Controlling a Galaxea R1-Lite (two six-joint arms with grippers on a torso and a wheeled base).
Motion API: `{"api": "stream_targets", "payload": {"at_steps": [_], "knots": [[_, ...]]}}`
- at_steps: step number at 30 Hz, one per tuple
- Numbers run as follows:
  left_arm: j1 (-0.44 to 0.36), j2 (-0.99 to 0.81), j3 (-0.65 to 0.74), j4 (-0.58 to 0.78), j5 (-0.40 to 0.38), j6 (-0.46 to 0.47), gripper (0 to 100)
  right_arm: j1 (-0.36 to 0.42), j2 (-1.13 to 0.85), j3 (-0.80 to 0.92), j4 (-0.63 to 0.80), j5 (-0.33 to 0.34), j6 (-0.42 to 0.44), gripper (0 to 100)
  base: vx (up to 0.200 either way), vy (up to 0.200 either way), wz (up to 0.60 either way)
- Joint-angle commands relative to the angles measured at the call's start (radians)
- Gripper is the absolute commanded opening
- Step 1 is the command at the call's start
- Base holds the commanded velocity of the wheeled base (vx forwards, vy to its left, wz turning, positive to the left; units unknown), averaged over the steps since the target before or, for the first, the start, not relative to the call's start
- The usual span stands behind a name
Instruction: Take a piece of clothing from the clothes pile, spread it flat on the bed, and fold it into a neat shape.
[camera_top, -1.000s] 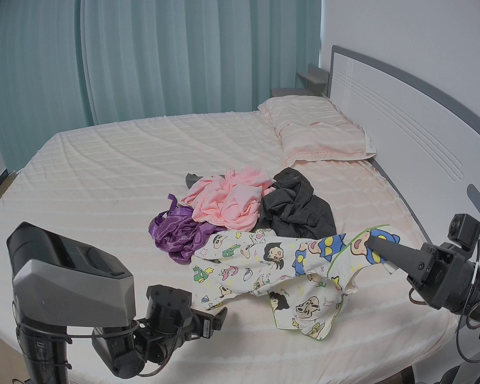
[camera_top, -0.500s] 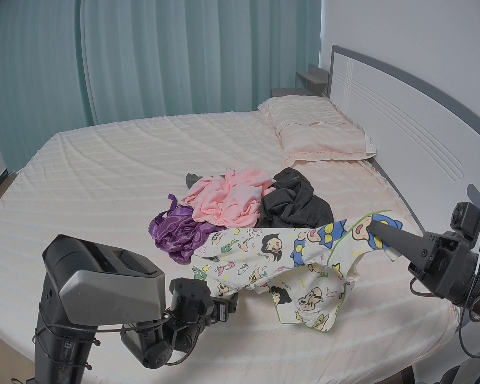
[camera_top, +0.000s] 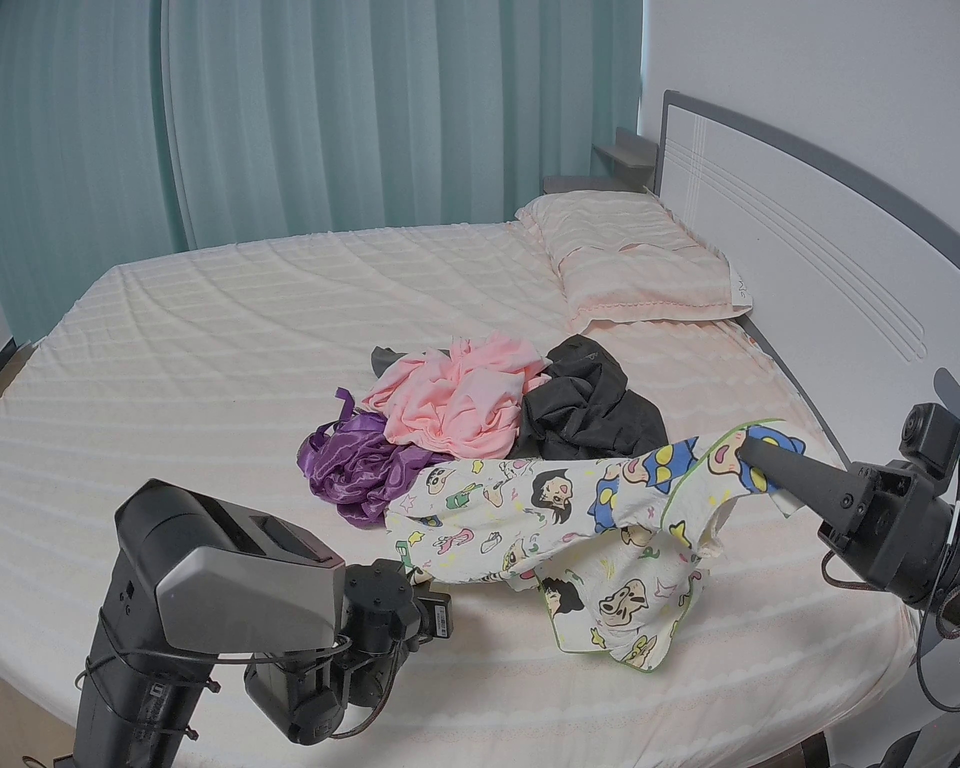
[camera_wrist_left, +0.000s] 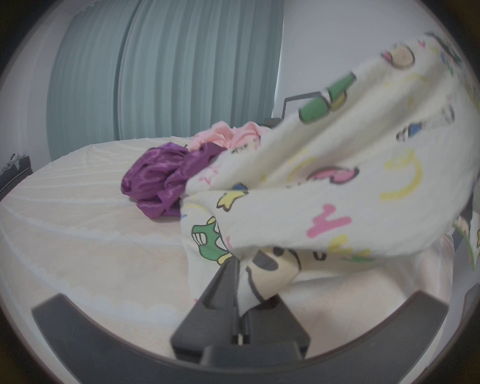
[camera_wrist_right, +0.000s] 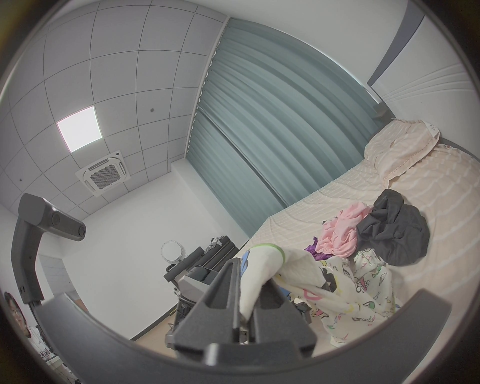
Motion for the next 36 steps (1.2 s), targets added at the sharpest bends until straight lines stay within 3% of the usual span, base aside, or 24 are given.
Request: {"api": "stream_targets", "payload": {"at_steps": [1, 9, 14, 24, 29, 36], "knots": [[0.009, -0.102, 0.089, -0.036, 0.031, -0.003, 0, -0.049, 0.028, 0.005, 0.000, 0.001, 0.000, 0, 0.000, 0.000, 0.00], [0.034, -0.363, 0.157, -0.036, 0.033, -0.008, 0, -0.166, 0.136, -0.045, -0.011, 0.004, -0.008, 0, 0.000, 0.000, 0.00], [0.038, -0.562, 0.132, 0.025, 0.034, 0.000, 0, -0.244, 0.225, -0.196, -0.014, -0.010, -0.006, 0, 0.000, 0.000, 0.00], [0.025, -0.894, -0.086, 0.341, 0.033, -0.006, 0, -0.217, 0.140, -0.392, 0.017, -0.025, -0.015, 0, 0.000, 0.000, 0.00], [0.011, -0.907, -0.014, 0.340, 0.033, -0.029, 0, -0.175, 0.140, -0.274, 0.034, -0.018, -0.001, 0, 0.000, 0.000, 0.00], [-0.024, -0.838, 0.125, 0.340, 0.036, -0.175, 0, -0.089, 0.241, -0.105, 0.011, -0.025, 0.006, 0, 0.000, 0.000, 0.00]]}}
